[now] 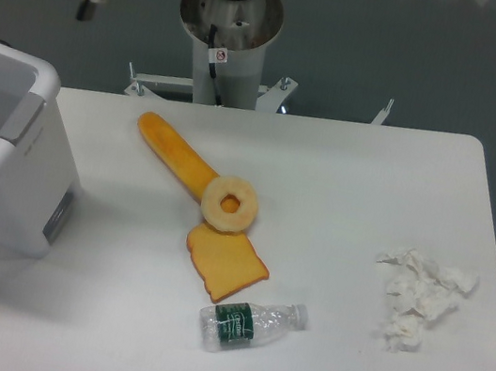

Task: Close the trash can
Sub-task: 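Raise the gripper up and over the open trash bin lid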

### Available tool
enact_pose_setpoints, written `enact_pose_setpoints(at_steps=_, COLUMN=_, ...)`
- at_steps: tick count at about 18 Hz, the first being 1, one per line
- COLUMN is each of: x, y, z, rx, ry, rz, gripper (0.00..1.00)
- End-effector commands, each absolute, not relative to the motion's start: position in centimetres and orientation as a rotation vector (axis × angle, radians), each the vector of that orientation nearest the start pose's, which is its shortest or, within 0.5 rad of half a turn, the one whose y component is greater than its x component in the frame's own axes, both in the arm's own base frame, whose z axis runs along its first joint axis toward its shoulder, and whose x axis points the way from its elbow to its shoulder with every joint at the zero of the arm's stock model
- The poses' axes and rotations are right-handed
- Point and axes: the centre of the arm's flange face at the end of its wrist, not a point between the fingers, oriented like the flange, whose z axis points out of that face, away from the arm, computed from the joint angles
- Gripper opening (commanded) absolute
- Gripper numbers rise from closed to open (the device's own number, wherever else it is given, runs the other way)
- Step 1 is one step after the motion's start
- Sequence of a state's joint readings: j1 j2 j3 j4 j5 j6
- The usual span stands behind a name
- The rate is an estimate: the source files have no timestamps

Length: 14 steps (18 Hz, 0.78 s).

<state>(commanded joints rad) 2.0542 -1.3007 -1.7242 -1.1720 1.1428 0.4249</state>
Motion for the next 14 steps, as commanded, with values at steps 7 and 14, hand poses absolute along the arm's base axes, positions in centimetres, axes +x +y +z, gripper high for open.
enact_pose_setpoints(at_steps=7, x=3.7, y=46.1, z=57.7, rx=-2.521, ry=0.231, rz=-0.303, gripper=1.0)
enact_pose_setpoints(at_steps=14, x=6.3, y=48.4, z=57.7, rx=-2.541, ry=0.245, rz=-0.349, gripper=1.0)
